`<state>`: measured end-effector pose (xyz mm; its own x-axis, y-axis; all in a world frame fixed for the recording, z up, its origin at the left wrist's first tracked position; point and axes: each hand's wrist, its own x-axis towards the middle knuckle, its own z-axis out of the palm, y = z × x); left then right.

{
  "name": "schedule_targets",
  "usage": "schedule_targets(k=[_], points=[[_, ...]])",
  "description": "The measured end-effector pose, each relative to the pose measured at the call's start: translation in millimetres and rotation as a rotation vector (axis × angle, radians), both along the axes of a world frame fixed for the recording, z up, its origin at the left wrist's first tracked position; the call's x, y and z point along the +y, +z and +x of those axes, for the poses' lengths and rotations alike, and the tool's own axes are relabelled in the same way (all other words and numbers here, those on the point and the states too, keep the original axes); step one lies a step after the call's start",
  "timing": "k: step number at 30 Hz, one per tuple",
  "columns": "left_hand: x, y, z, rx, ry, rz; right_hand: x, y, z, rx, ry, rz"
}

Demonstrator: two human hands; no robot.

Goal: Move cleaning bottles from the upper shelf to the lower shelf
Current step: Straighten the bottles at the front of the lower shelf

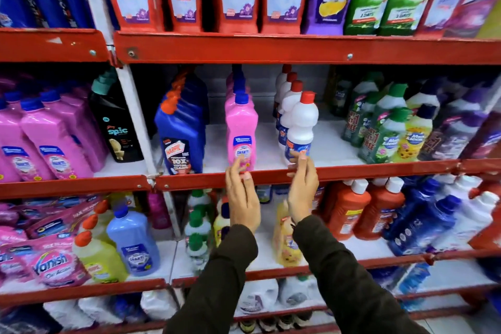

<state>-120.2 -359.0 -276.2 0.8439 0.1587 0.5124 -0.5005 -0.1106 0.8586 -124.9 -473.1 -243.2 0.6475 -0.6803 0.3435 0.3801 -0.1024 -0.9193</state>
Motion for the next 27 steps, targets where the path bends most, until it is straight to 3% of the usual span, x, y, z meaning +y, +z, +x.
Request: schedule_targets(k=[5, 11, 27], points=[[-57, 35, 6, 0.211, -0.303, 0.033, -54, 10, 13, 0.067, -0.038, 0.062], [-83, 62, 42, 0.563, -0.462, 0.013, -87, 25, 31, 0.311, 0.274, 0.114], [-94, 50, 57, 0.525, -0.471, 0.095, -96, 21, 33, 0.335, 0.331, -0.002]])
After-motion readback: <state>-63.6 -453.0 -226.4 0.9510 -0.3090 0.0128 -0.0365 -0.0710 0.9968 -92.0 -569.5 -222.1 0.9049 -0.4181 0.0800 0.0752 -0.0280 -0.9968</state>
